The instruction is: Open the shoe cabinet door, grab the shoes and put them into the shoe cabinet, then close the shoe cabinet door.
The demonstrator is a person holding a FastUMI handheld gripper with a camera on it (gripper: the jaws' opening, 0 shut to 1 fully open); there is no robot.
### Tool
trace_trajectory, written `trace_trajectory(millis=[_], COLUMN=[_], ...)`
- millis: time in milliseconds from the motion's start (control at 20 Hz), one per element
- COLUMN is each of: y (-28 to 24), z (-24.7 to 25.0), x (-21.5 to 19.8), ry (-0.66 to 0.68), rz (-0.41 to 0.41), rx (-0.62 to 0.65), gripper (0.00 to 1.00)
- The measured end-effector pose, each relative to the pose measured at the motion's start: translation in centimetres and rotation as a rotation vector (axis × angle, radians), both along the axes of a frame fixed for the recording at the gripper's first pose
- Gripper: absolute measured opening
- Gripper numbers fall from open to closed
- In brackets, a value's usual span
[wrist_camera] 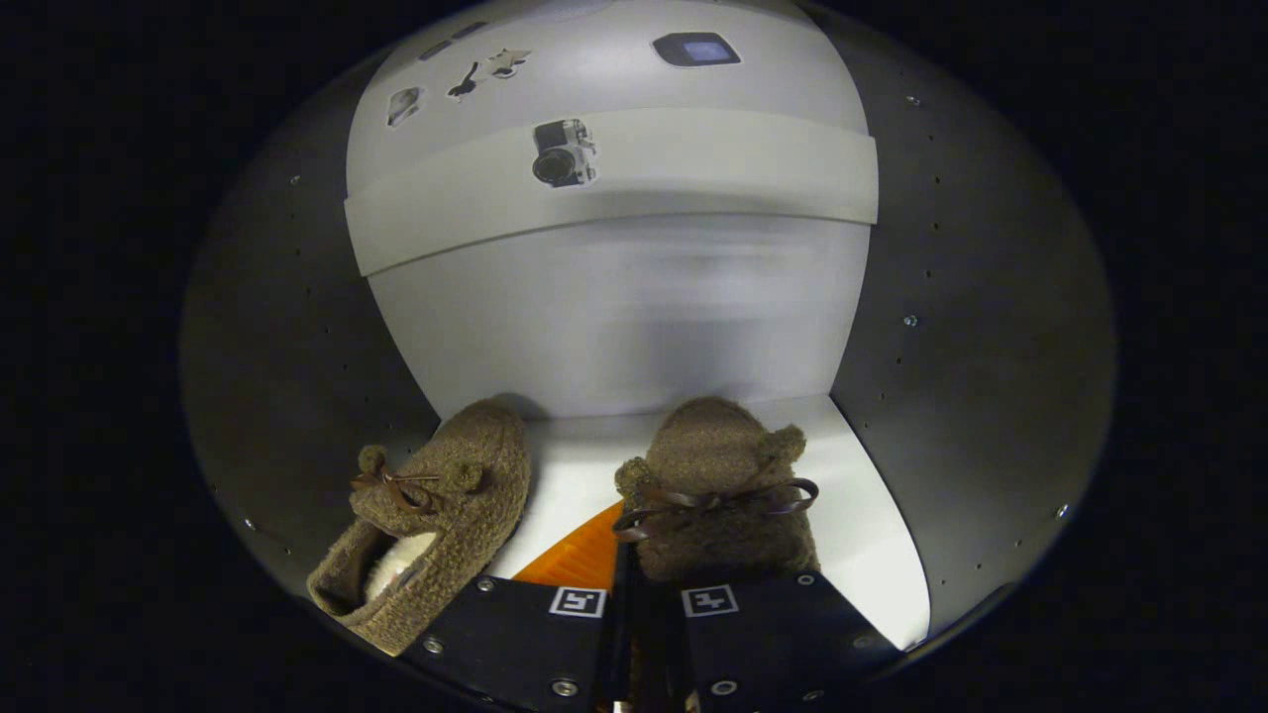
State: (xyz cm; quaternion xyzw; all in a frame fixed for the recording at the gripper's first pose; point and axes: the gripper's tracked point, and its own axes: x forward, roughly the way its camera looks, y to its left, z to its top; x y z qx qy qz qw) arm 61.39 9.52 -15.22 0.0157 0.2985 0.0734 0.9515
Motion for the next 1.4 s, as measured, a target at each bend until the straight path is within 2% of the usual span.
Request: trace_trajectory(millis=[300,650,1100,1400], y=[0.1,-0.5,-0.8,-2.6], z=[1.9,5.7,11.6,13.9], x=[-2.3,-7.1,-19.3,-28.2], ry=[-0.027,-0.099,-0.22,-0.275], rz=[0.016,0.014,0.028,-0.02], rx=[-0.014,-0.042,-0.05,-0.062], gripper=[0.24,0.25,0.25,0.25])
